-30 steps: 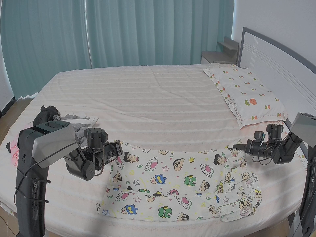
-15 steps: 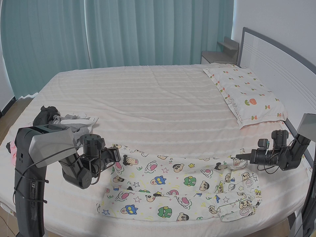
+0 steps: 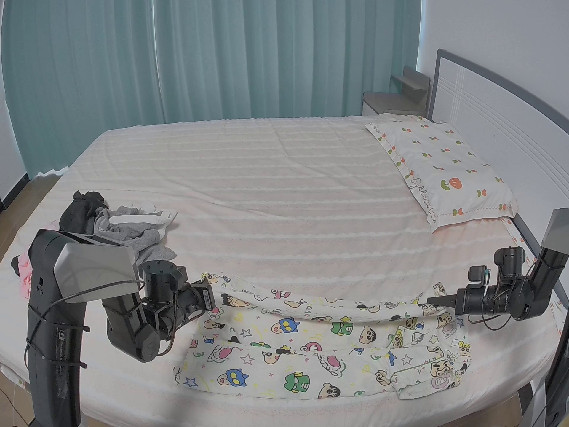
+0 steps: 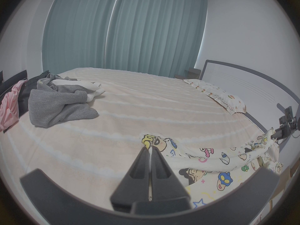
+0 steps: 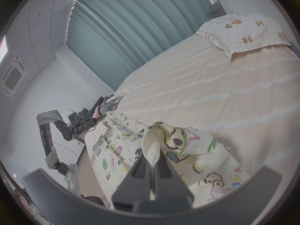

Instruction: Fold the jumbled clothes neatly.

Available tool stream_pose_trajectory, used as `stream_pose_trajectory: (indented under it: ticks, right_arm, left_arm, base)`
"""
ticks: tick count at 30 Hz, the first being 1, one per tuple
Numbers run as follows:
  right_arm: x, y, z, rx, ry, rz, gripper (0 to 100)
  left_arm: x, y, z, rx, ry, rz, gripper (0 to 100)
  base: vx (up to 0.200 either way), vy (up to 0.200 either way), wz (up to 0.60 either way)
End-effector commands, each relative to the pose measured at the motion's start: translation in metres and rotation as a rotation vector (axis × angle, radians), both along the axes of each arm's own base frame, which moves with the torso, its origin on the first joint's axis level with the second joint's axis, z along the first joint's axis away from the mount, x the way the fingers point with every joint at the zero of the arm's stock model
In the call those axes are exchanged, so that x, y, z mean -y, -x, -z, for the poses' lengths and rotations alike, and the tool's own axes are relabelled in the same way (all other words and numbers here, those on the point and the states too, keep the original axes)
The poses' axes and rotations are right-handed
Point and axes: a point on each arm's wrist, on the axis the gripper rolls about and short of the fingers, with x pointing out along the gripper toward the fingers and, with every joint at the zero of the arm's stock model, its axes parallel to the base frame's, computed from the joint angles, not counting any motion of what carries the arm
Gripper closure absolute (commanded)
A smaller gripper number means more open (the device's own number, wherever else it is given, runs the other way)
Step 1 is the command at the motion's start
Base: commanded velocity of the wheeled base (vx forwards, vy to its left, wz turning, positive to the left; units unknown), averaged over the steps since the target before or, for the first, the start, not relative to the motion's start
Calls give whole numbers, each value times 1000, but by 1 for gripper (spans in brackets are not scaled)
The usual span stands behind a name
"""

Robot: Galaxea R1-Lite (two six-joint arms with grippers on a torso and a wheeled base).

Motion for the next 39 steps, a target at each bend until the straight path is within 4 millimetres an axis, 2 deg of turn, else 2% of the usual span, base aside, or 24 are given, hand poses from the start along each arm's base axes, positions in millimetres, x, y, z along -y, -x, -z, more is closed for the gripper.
stream_pose_trajectory:
  ticks: [1, 14, 26, 27, 30, 31, 39]
  right_arm:
    - [3, 10, 6, -25, 10, 0, 100]
    - [3, 35, 22, -59, 63, -45, 100]
    - [5, 46, 36, -103, 97, -44, 100]
    - [5, 48, 36, -106, 100, -47, 100]
    - [4, 52, 37, -118, 108, -44, 100]
    - [4, 52, 37, -120, 109, -43, 0]
    - [19, 62, 30, -121, 109, 26, 0]
  left_arm:
    - [-3, 13, 7, -29, -18, 7, 100]
    - [2, 43, 26, -83, -37, 48, 100]
    - [-2, 59, 31, -148, -56, 53, 100]
    - [-3, 61, 31, -157, -57, 52, 0]
    - [-4, 65, 32, -172, -59, 54, 0]
    - [-4, 66, 32, -177, -59, 54, 0]
    - [-17, 75, 26, -212, -31, 5, 0]
  base:
    - [0, 0, 0]
    - [0, 0, 0]
    - [0, 0, 0]
    - [0, 0, 0]
    - [0, 0, 0]
    - [0, 0, 0]
    - [0, 0, 0]
